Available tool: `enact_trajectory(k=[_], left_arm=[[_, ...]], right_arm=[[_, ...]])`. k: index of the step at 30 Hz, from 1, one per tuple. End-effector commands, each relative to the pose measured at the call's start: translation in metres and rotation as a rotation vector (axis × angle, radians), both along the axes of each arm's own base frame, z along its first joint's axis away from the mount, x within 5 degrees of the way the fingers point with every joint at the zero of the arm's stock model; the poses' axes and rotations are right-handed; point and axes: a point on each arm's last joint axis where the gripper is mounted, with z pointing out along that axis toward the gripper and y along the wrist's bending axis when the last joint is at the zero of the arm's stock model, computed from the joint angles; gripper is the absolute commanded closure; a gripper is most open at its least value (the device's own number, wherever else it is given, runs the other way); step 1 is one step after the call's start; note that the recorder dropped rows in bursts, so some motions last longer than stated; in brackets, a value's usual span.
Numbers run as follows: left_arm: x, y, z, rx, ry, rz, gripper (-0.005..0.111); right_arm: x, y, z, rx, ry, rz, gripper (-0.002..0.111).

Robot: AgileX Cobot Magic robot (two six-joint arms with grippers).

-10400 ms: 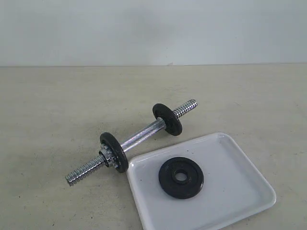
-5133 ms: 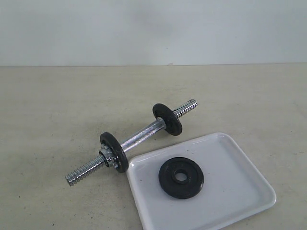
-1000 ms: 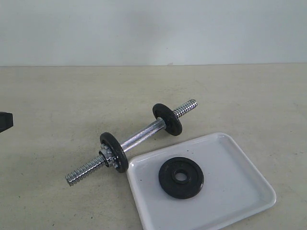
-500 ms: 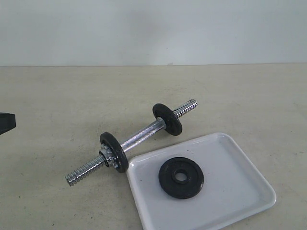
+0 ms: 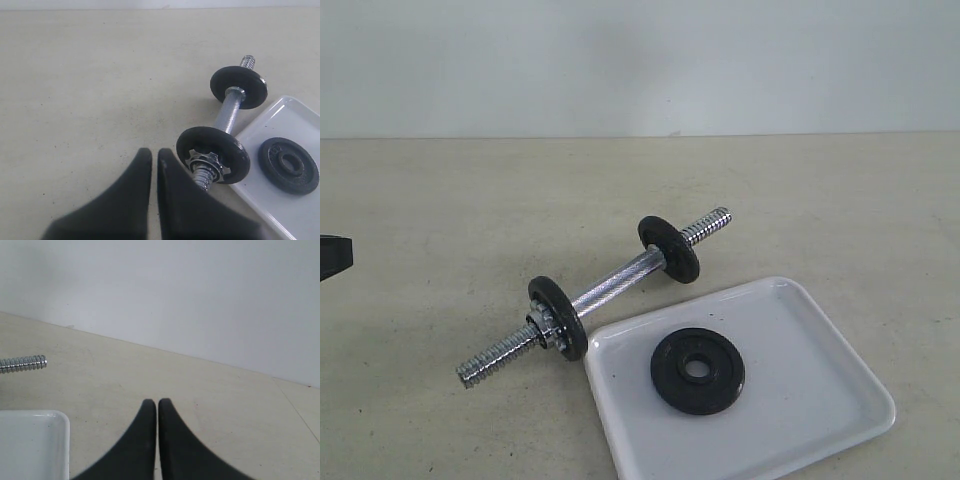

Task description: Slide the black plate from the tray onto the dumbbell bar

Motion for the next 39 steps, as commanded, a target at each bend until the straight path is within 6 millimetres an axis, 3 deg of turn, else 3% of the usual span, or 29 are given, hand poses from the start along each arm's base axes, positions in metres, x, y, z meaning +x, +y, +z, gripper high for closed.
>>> enact_trajectory(k=[1, 28, 31, 34, 37, 39], left_arm=[[-0.001, -0.002, -0.002, -0.006, 0.007, -0.021, 0.102], [-0.002, -0.004, -0.001, -0.015, 0.009, -0.038, 0.102], [-0.002, -0.004, -0.001, -0.015, 0.009, -0.038, 0.102], [-0.001, -0.004, 0.0, -0.04, 0.004, -0.025, 0.102], [-0.001, -0.004, 0.0, -0.04, 0.004, -0.025, 0.102], [-0.001, -0.004, 0.0, -0.04, 0.004, -0.025, 0.102]], right_arm=[[0.0, 0.0, 0.001, -0.003, -0.012, 0.002, 0.109], [0.0, 0.0, 0.002, -0.003, -0.023, 0.002, 0.109], [-0.001, -0.001, 0.017, 0.005, -0.184, -0.007, 0.109], [-0.007, -0.003, 0.041, 0.187, -0.449, -0.008, 0.109], [-0.017, -0.008, 0.06, 0.613, -0.674, 0.086, 0.109], [-0.022, -0.009, 0.065, 0.684, -0.751, 0.122, 0.109]])
